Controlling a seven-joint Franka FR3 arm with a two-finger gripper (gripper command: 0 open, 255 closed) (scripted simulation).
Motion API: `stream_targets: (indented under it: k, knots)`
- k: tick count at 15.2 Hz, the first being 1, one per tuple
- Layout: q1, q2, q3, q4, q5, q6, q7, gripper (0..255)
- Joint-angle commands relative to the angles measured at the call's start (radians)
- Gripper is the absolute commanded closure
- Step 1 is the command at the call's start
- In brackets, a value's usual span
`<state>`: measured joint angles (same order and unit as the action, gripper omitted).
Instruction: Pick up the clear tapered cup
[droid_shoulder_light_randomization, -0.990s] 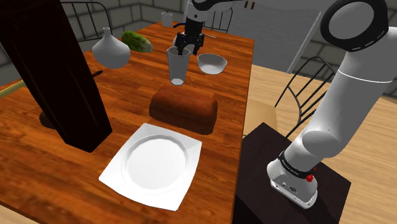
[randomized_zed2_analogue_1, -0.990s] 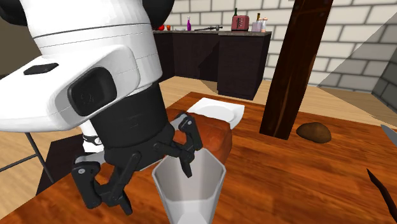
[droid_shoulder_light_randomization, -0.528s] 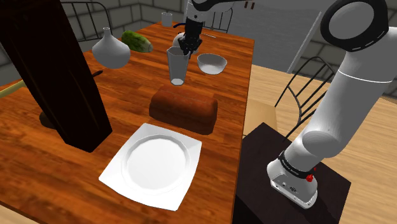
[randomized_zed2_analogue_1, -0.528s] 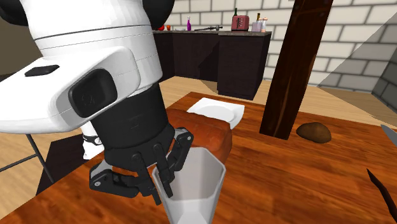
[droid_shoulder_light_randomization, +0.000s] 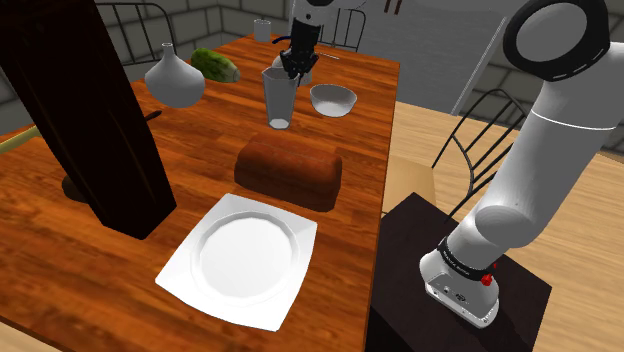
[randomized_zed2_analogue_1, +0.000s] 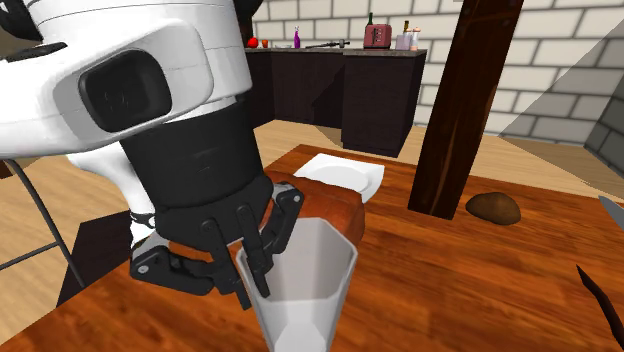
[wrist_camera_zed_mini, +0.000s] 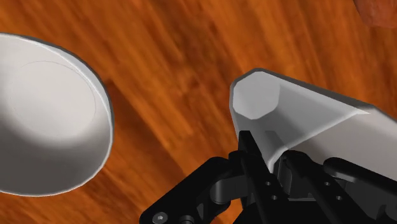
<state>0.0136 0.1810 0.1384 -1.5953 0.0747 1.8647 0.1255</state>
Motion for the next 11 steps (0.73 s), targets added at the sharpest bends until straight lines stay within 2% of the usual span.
stream_targets:
  k: [1,11]
  knots:
    - [0.000,-0.002,0.000,0.025,0.000,-0.027,0.002,255]
    - [0.002,0.015,0.001,0.172,-0.005,-0.156,0.014,255]
